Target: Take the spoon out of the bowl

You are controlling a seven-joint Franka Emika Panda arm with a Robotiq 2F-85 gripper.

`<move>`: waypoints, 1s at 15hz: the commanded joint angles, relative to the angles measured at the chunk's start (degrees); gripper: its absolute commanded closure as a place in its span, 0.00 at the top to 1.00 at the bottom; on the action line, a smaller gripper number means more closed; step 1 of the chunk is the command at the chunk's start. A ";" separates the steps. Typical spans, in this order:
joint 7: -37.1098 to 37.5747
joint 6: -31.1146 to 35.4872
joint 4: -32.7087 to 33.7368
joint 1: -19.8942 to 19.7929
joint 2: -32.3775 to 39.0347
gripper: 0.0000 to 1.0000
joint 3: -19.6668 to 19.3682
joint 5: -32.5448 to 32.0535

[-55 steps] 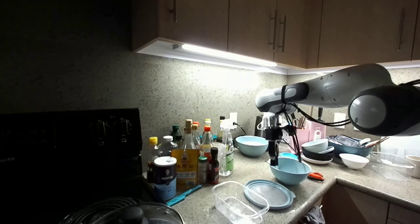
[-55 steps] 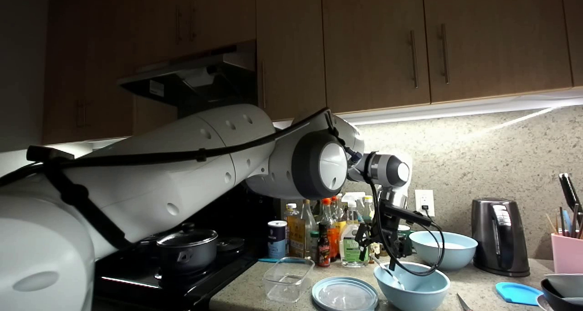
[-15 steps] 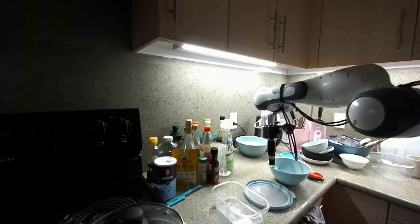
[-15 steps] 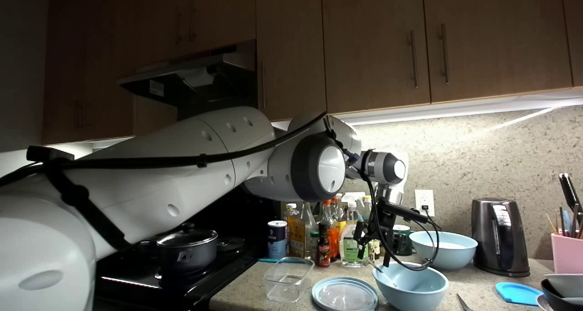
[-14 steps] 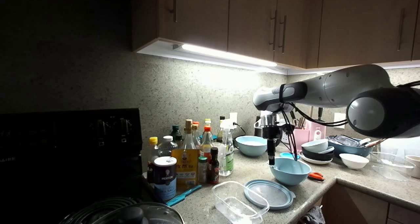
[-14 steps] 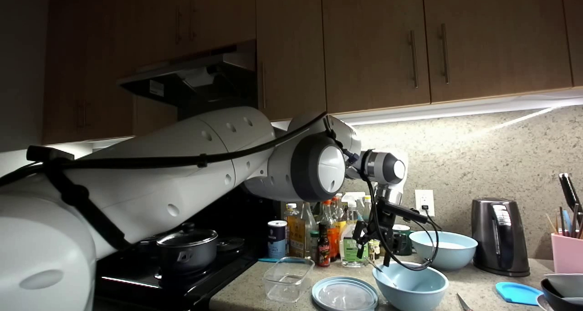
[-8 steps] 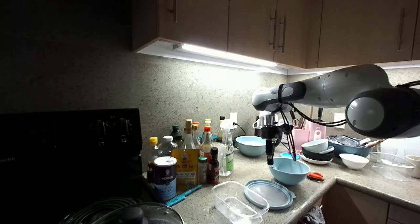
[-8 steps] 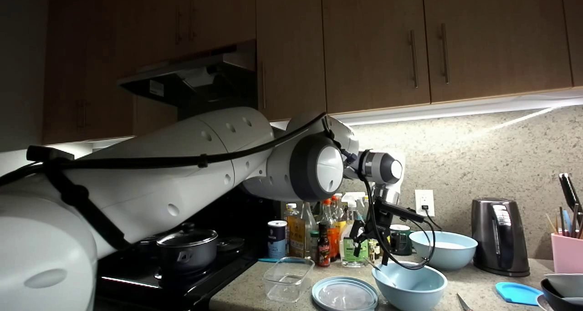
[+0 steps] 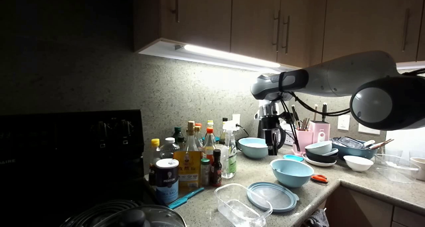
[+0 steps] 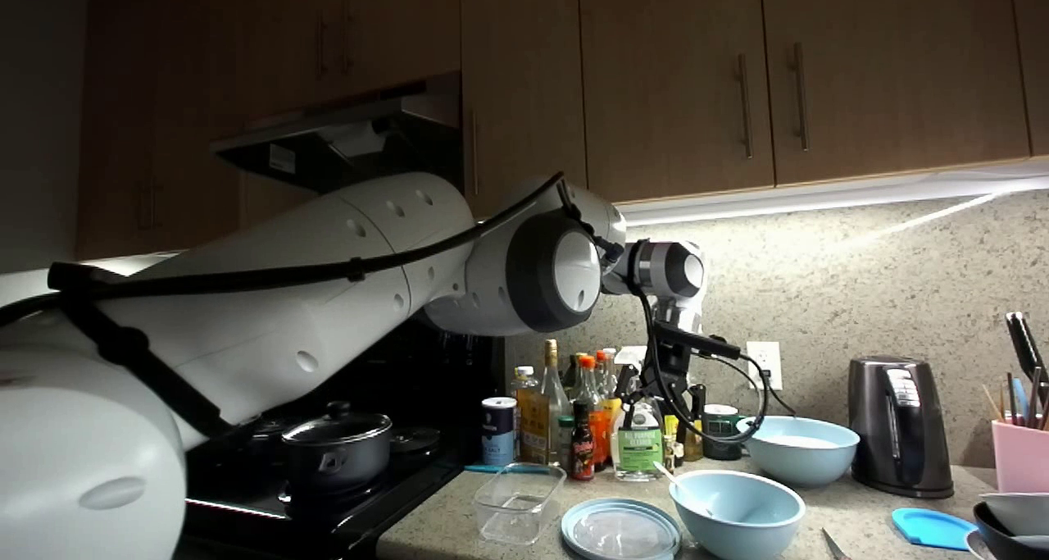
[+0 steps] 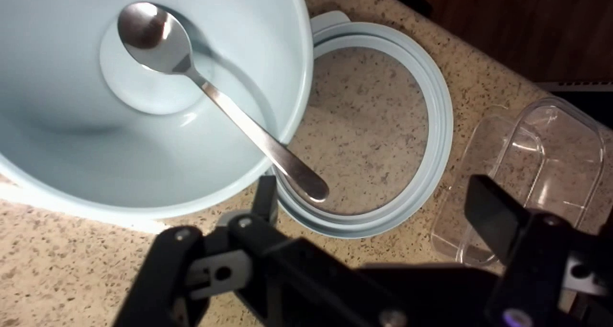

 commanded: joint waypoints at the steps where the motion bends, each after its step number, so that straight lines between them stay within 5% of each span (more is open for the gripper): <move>1: 0.65 0.00 -0.06 0.08 -0.50 1.00 -0.22 0.00; 2: 1.02 0.00 -0.25 0.13 -0.88 1.00 -0.34 0.00; 9: -26.28 -7.03 2.23 -3.15 2.30 1.00 0.52 -2.12; 10: -20.45 -5.64 0.09 -2.07 1.02 1.00 -0.42 -1.15; 15: -29.65 -3.66 0.45 -3.00 1.77 1.00 0.37 -1.66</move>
